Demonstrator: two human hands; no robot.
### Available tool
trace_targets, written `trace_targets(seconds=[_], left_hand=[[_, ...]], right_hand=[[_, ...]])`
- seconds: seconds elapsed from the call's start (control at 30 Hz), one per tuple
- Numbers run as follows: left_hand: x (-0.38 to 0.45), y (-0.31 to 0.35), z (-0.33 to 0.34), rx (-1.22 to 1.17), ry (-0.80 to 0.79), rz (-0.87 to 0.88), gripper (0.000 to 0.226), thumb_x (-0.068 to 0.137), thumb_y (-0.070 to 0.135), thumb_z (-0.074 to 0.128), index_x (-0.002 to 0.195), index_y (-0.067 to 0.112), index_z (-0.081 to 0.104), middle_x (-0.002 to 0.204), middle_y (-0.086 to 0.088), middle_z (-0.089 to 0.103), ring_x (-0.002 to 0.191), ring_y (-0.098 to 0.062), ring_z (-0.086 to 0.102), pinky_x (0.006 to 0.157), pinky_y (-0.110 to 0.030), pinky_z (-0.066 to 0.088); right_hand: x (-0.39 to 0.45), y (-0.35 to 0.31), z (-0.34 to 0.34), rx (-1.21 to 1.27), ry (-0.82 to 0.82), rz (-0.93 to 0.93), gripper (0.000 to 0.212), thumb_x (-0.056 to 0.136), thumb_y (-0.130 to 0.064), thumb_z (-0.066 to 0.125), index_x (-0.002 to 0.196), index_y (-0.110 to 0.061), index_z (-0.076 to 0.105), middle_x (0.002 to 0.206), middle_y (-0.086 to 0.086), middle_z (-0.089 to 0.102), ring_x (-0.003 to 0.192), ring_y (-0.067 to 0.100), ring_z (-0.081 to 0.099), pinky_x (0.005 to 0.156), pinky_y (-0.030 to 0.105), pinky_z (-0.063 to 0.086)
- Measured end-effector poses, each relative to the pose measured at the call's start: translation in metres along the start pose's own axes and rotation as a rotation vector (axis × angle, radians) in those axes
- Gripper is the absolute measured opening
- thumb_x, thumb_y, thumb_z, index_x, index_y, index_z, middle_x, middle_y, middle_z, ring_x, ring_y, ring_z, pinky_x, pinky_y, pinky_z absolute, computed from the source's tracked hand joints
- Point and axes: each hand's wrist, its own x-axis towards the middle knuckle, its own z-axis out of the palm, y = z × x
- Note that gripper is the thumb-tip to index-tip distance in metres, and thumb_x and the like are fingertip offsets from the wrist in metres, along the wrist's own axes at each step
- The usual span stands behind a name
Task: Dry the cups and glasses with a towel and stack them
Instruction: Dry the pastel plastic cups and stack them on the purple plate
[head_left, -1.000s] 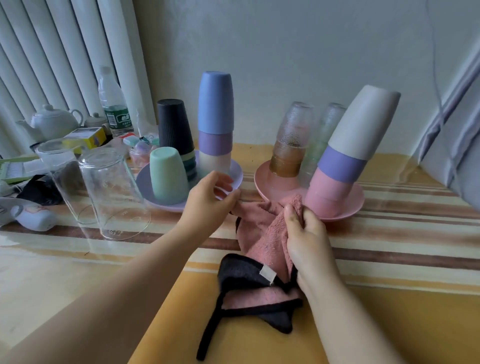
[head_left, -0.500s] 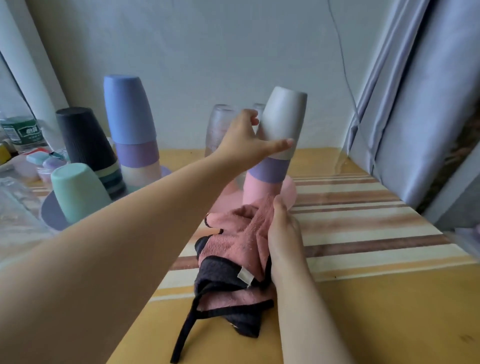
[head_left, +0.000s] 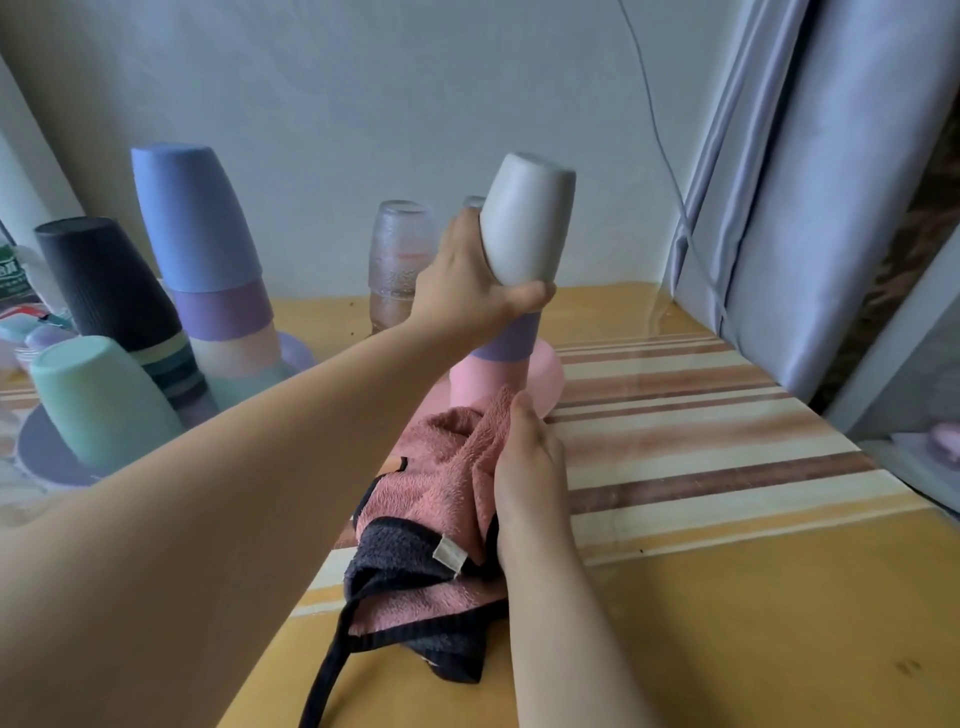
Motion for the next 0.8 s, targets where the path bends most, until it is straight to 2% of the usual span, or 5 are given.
trace_targets(seconds=[0.13, 0.47, 0.6, 0.73, 0.8], left_hand=[[0.005, -0.001, -0.001, 0.075, 0.034, 0.070, 0.072, 0.069, 0.052, 0.074, 0.124, 0.017, 0.041, 0.116, 0.003, 0.053, 0.098, -0.022, 0.054, 0.077, -0.032, 0.037], [0.012, 0.006, -0.011, -0.426, 0.000, 0.006, 0.083, 0.048, 0.055, 0.073, 0.117, 0.023, 0.039, 0.120, -0.001, 0.056, 0.111, -0.016, 0.057, 0.091, -0.041, 0.053], [0.014, 0.014, -0.024, -0.490, 0.008, 0.068, 0.083, 0.055, 0.052, 0.074, 0.121, 0.015, 0.042, 0.119, -0.005, 0.059, 0.110, -0.016, 0.060, 0.092, -0.042, 0.053], [-0.005, 0.018, -0.047, -0.533, 0.015, 0.069, 0.086, 0.056, 0.050, 0.074, 0.125, 0.010, 0.041, 0.121, -0.010, 0.059, 0.111, -0.020, 0.062, 0.094, -0.047, 0.052], [-0.029, 0.008, -0.062, -0.509, -0.018, 0.003, 0.083, 0.053, 0.050, 0.073, 0.121, 0.016, 0.041, 0.116, -0.007, 0.060, 0.098, -0.015, 0.065, 0.088, -0.045, 0.056]], right_hand=[[0.000, 0.001, 0.000, -0.017, 0.007, -0.013, 0.033, 0.099, -0.036, 0.040, 0.073, -0.025, 0.056, 0.075, -0.018, 0.058, 0.077, 0.001, 0.056, 0.082, 0.024, 0.041], [0.000, 0.001, 0.000, -0.043, -0.001, -0.033, 0.037, 0.099, -0.034, 0.040, 0.066, -0.024, 0.053, 0.070, -0.016, 0.056, 0.071, 0.002, 0.054, 0.080, 0.024, 0.041], [0.000, 0.000, 0.002, -0.037, 0.002, -0.037, 0.035, 0.099, -0.035, 0.040, 0.069, -0.024, 0.054, 0.073, -0.016, 0.058, 0.076, 0.008, 0.056, 0.080, 0.025, 0.041], [0.002, 0.004, 0.001, -0.034, 0.003, -0.062, 0.028, 0.099, -0.035, 0.040, 0.097, -0.022, 0.064, 0.078, -0.017, 0.058, 0.088, 0.014, 0.058, 0.087, 0.027, 0.043], [0.001, 0.005, 0.000, -0.029, -0.001, -0.046, 0.028, 0.099, -0.036, 0.041, 0.090, -0.024, 0.065, 0.086, -0.008, 0.065, 0.094, 0.017, 0.061, 0.091, 0.032, 0.047]])
